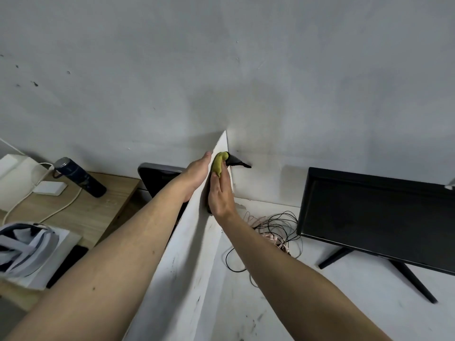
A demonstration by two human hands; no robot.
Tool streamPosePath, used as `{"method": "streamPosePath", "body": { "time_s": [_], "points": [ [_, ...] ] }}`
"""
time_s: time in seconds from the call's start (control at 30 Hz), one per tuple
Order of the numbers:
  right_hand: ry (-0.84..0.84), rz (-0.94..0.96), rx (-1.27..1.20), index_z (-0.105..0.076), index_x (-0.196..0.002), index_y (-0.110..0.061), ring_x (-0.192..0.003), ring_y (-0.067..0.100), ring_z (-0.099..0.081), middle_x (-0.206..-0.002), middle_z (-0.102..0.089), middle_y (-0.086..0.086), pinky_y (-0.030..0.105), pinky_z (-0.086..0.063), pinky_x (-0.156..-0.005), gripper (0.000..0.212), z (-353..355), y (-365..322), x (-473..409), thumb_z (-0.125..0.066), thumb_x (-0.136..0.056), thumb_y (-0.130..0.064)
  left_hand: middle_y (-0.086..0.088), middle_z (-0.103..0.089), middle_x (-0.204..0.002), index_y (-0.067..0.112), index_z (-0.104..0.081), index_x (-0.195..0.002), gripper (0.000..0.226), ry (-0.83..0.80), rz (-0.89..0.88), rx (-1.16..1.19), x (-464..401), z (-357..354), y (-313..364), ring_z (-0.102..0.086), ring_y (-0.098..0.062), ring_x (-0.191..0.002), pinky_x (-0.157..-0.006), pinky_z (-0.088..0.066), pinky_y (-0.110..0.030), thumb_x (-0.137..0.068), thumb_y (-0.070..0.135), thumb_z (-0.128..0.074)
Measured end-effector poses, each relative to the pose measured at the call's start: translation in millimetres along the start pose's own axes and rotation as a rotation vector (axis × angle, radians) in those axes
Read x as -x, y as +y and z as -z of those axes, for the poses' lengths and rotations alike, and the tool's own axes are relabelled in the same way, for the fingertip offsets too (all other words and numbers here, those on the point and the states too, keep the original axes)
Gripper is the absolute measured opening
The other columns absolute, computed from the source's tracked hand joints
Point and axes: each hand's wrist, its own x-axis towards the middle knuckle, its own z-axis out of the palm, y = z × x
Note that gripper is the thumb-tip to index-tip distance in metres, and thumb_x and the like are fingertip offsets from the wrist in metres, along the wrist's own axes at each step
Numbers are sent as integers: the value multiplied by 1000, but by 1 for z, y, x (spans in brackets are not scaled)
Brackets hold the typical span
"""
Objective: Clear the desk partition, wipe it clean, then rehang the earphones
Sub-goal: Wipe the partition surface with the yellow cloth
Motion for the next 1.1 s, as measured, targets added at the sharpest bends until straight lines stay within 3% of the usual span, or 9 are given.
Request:
{"method": "streamPosePath", "body": {
  "time_s": [0.23,0.4,0.5,0.57,0.63,0.77,0.83,1.03,1.1],
  "points": [
    [7,-172,-49,-14,-159,-17,-153,10,-10,-166,-14,-1,37,-10,-125,56,-11,14,23,-27,-105,-23,0,-32,-158,17,-34,-151,56,-20,-13,-31,9,0,-5,-28,-16,-146,-120,-21,-33,-104,47,-30],
    [18,42,-31,-16,-159,-17,-152,6,-11,-166,-17,-2,32,-12,-124,58,-15,-4,31,-27,-103,-25,-4,-56,-136,18,-53,-139,51,-25,-31,-48,11,-2,-4,-51,-16,-123,-102,-32,-24,-104,48,-29],
    [23,2,-3,-13,-159,-15,-152,4,-8,-167,-13,-3,32,-8,-125,60,-16,14,45,-27,-102,-25,-2,-38,-155,14,-39,-149,56,-14,-42,-54,10,-3,-5,-33,-18,-144,-115,-24,-29,-104,47,-28],
    [19,-97,-30,-13,-159,-16,-153,8,-10,-166,-14,-2,37,-10,-125,59,-13,20,44,-27,-102,-25,-2,-33,-158,13,-34,-151,57,-3,-43,-49,11,-4,-4,-28,-17,-146,-119,-21,-31,-105,46,-28],
    [15,-142,-46,-15,-159,-17,-153,10,-11,-166,-15,-1,37,-11,-125,58,-11,12,36,-27,-103,-25,-2,-34,-157,14,-35,-150,56,4,-45,-51,10,-4,-4,-30,-17,-145,-118,-22,-31,-105,45,-29],
    [25,11,-19,-14,-159,-19,-151,2,-9,-166,-15,-6,28,-9,-124,59,-12,-8,38,-27,-102,-25,-5,-44,-150,15,-47,-143,52,4,-44,-36,8,-5,-4,-39,-18,-140,-109,-27,-25,-104,45,-30],
    [16,40,12,-13,-160,-19,-151,0,-7,-167,-12,-7,24,-7,-123,57,-15,1,51,-27,-104,-23,-4,-41,-153,15,-43,-146,54,1,-51,-43,7,-5,-5,-36,-18,-142,-112,-25,-27,-104,46,-30],
    [17,-215,4,-19,-158,-15,-151,14,-17,-165,-22,4,38,-14,-124,56,-13,29,47,-27,-103,-26,0,-33,-158,16,-35,-151,56,-18,-56,-34,9,-4,-5,-29,-15,-146,-120,-21,-34,-104,47,-29],
    [34,-153,-23,-22,-157,-16,-151,13,-18,-164,-25,2,38,-15,-124,57,-12,12,36,-27,-102,-29,-1,-35,-157,16,-37,-150,56,-10,-56,-43,6,-5,-5,-30,-16,-145,-120,-21,-32,-104,47,-29]
  ]
}}
